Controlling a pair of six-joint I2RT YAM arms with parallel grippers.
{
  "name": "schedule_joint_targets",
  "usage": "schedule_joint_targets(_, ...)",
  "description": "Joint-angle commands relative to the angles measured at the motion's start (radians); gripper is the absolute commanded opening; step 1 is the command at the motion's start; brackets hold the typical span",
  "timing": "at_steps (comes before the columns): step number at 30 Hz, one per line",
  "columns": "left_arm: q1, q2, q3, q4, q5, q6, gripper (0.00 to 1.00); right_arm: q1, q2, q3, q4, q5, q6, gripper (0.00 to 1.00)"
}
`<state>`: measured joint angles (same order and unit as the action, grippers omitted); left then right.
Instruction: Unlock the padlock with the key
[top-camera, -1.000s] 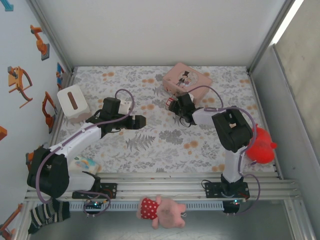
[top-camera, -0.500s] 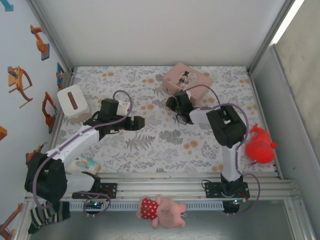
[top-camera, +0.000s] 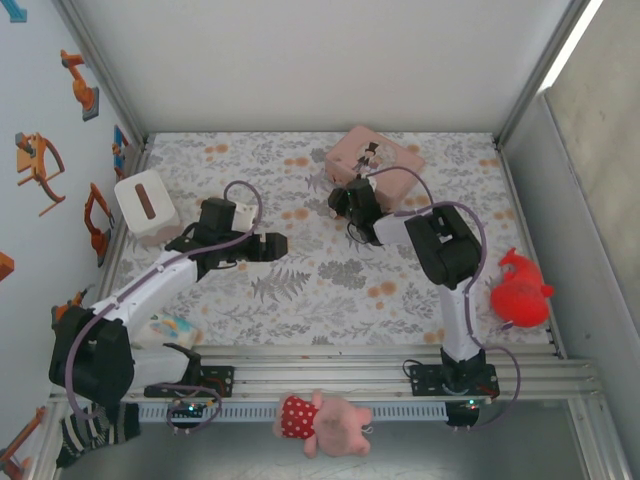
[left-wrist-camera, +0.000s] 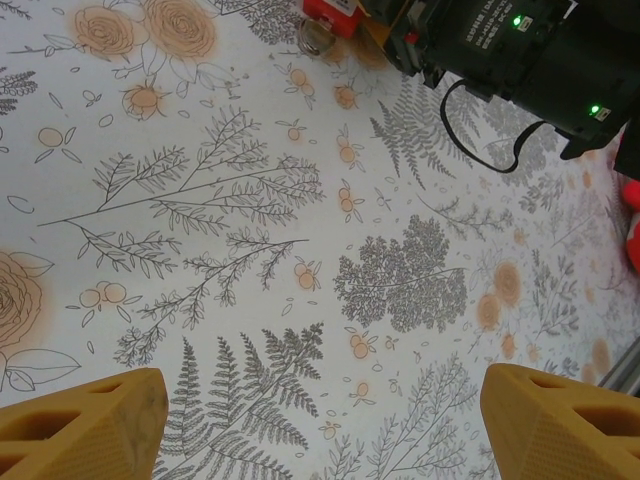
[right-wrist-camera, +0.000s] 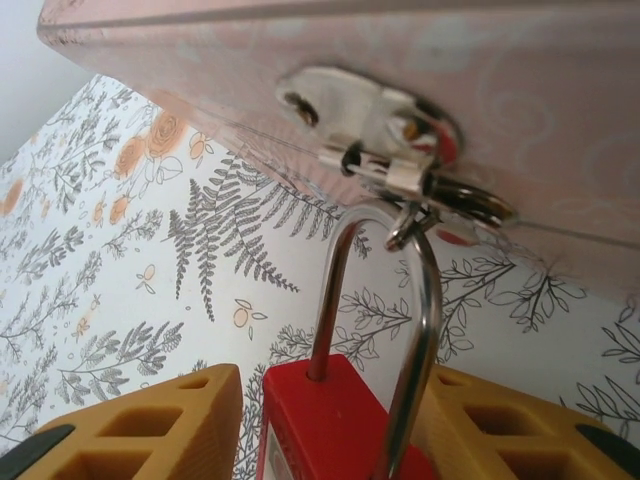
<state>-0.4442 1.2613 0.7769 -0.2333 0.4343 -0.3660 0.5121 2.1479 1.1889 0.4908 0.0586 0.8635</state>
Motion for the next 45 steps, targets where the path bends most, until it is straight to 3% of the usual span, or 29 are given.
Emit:
schedule_joint_targets(1,0.005,0.011,0.031,-0.015,0.007,-0.004,0.82,-0.003,0.041,0.008,-0.034,-0.020,0.020,0.42)
schedule_joint_targets(4,0.010,0.016,0.042,-0.030,0.012,0.010,0.82,-0.003,0.043,-0.003,-0.005,-0.028,0.018,0.32)
schedule_joint_targets(6,0.013,0.016,0.044,-0.037,0.014,0.016,0.82,-0.003,0.045,-0.007,0.019,-0.042,0.009,0.16)
schedule_joint_targets(10,0.016,0.004,0.029,-0.028,0.019,0.013,0.82,-0.004,0.035,-0.025,0.050,-0.068,-0.002,0.00)
schedule_joint_targets(19,0.016,-0.036,-0.011,0.045,0.045,0.000,0.82,-0.005,-0.086,-0.129,0.074,-0.152,-0.021,0.00)
schedule_joint_targets(26,0.008,-0.013,0.035,0.019,0.066,0.069,0.82,-0.009,-0.173,-0.199,0.096,-0.218,-0.052,0.00)
schedule_joint_targets(33,-0.026,0.019,0.041,0.075,0.135,0.116,0.82,-0.035,-0.203,-0.199,0.203,-0.471,-0.052,0.00)
schedule_joint_targets(38,-0.052,0.050,0.053,0.105,0.092,0.062,0.79,-0.041,-0.237,-0.201,0.201,-0.515,0.001,0.00)
schedule_joint_targets(45,-0.105,0.085,0.032,0.229,0.054,-0.119,0.76,-0.041,-0.250,-0.214,0.208,-0.499,0.125,0.00)
